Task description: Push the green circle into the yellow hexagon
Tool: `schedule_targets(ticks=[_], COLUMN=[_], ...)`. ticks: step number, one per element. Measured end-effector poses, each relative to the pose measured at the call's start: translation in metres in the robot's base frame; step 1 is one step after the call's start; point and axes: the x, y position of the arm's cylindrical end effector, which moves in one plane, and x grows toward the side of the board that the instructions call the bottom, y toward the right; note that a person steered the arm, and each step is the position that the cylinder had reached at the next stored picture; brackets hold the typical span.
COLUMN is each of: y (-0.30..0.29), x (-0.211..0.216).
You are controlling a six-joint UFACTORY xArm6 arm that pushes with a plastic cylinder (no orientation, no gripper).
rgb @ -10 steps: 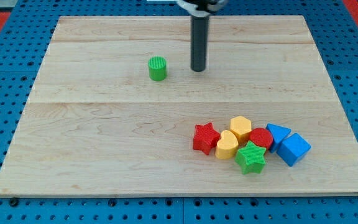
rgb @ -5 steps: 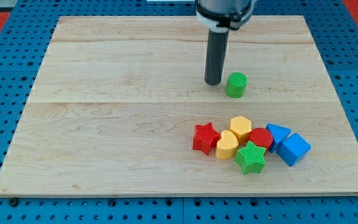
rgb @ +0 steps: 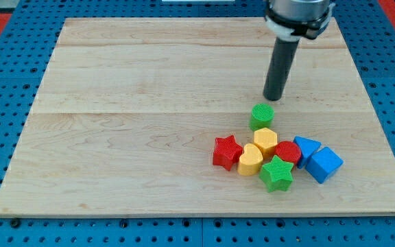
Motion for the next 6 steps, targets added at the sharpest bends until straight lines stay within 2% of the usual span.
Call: schedule_targets(ticks=[1, 3, 4, 5, 6], y=[-0.018, -0.018, -0.018, -0.019, -0.021], x=[0.027, 0.029, 0.012, 0.041, 0.049])
